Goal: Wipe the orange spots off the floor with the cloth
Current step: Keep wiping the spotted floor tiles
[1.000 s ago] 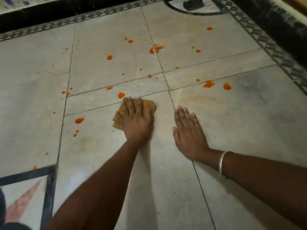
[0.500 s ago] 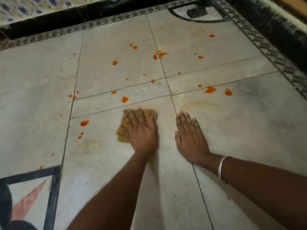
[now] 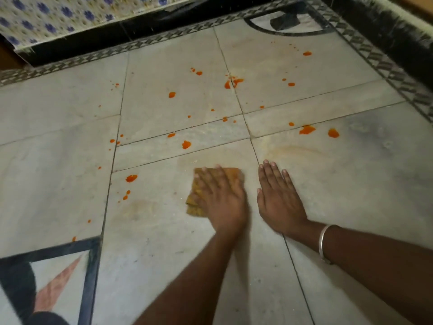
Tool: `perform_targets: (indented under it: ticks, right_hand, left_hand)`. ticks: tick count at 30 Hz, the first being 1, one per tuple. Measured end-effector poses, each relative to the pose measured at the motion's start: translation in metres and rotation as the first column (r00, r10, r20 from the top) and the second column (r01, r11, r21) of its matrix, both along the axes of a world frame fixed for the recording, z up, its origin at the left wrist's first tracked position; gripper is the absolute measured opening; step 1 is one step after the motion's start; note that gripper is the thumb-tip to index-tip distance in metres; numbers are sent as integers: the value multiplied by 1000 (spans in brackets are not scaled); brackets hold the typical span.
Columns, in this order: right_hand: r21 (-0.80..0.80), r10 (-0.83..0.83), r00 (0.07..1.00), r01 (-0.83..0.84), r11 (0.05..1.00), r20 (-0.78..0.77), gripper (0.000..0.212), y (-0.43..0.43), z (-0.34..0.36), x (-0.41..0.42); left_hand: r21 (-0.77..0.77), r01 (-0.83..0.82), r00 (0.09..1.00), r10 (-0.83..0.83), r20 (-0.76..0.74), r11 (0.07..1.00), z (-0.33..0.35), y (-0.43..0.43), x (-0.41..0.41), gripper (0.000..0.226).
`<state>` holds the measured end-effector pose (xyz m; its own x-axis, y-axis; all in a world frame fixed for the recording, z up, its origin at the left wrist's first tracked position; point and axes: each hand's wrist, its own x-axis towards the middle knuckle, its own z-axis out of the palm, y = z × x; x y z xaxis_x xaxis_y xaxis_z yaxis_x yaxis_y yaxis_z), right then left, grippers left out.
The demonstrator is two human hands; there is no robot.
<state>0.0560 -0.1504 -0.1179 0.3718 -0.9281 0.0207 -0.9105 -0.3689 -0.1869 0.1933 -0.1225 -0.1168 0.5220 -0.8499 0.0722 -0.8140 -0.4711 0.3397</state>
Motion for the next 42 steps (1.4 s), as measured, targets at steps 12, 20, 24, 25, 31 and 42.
perform_targets:
  ticks: [12, 20, 24, 25, 31, 42]
  right_hand:
    - [85, 28, 998, -33, 996, 54, 77, -5, 4, -4]
    - [260, 93, 995, -101, 960, 42, 65, -12, 19, -15]
    - [301, 97, 994, -109, 947, 54, 62, -16, 35, -16]
    - [303, 92, 994, -106, 947, 59, 61, -14, 37, -18]
    - [362, 53, 999, -45, 931, -13, 61, -4, 56, -51]
    - [320, -266, 964, 252, 913, 2, 62, -5, 117, -132]
  left_hand:
    - [86, 46, 999, -43, -28, 995, 2, -3, 15, 76]
    - [203, 82, 996, -73, -55, 976, 20, -30, 66, 80]
    - [190, 95, 995, -90, -34, 977, 31, -4, 52, 80]
    - [192, 105, 992, -116, 47, 976, 30, 0, 50, 71]
    - [171, 212, 973, -225, 56, 962, 72, -17, 64, 25]
    - [-173, 125, 486, -212, -848, 977, 131, -49, -66, 16]
